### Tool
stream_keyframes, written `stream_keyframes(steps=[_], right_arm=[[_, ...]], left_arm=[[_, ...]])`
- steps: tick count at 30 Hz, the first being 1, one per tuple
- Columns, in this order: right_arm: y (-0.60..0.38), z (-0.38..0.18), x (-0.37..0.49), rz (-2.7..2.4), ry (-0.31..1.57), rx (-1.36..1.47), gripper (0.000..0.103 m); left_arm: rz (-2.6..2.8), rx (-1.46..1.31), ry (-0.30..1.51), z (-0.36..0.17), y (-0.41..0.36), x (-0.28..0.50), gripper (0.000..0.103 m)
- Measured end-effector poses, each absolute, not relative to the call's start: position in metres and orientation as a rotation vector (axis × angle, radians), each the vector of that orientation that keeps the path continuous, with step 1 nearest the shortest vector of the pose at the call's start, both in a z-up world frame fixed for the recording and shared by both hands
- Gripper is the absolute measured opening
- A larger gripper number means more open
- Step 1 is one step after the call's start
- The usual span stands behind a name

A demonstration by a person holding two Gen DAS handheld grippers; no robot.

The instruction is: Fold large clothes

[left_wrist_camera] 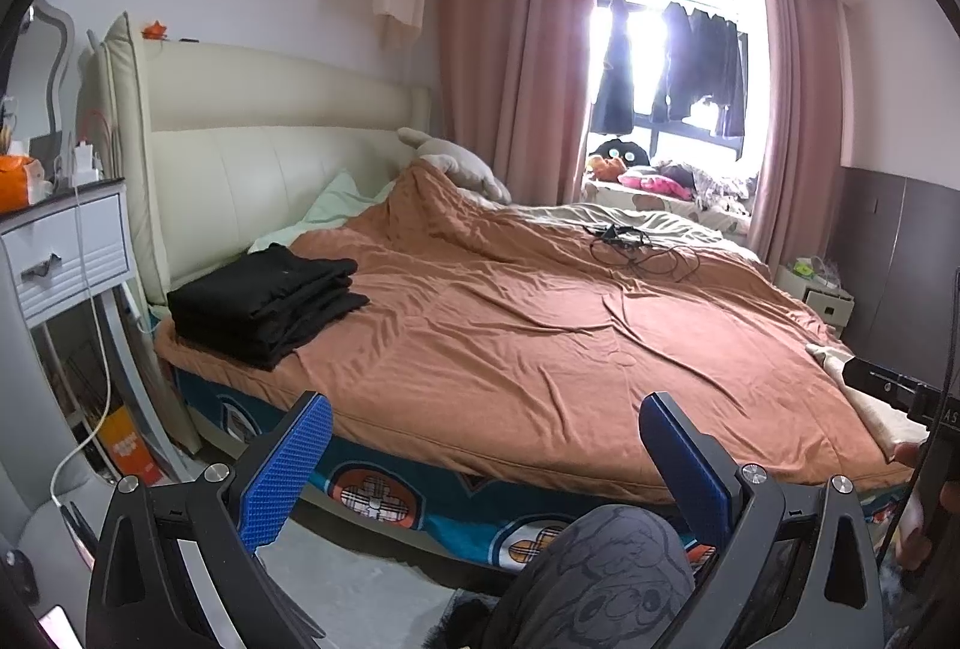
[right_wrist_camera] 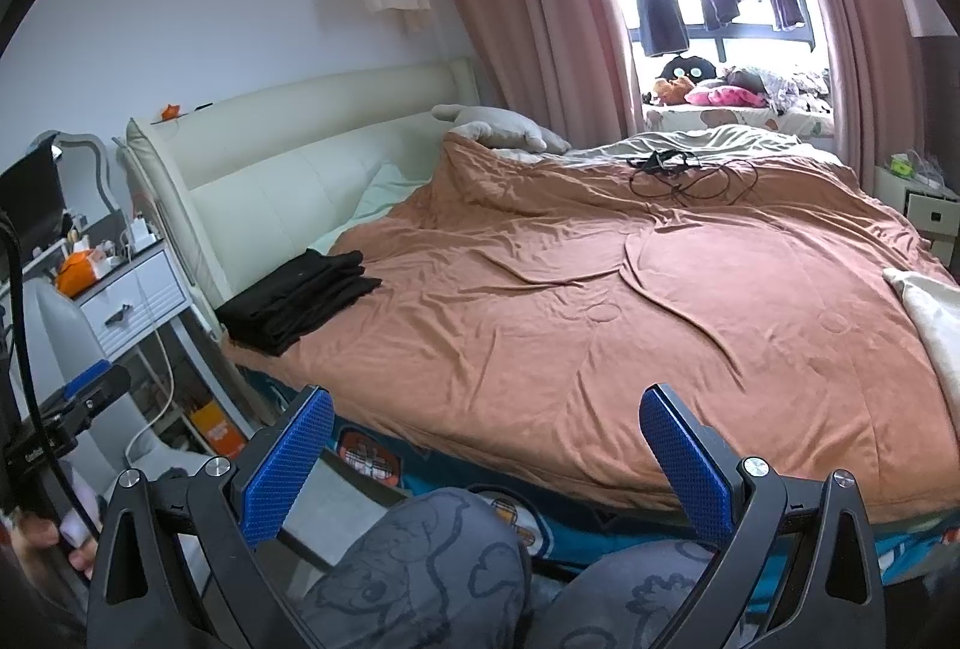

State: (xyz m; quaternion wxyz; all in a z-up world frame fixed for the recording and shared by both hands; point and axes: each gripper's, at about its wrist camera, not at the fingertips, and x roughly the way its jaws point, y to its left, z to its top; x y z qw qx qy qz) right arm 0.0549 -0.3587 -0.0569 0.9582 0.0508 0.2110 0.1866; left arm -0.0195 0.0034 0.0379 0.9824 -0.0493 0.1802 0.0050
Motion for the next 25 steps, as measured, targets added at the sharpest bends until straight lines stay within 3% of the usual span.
stream_keyframes(steps=[25], right_arm=[[-0.368, -0.052, 0.038, 0.363, 0.413, 0.103, 0.102]], left_arm=[[-0.009, -0.098, 0.308, 0.044, 0.005, -0.046, 0.102]])
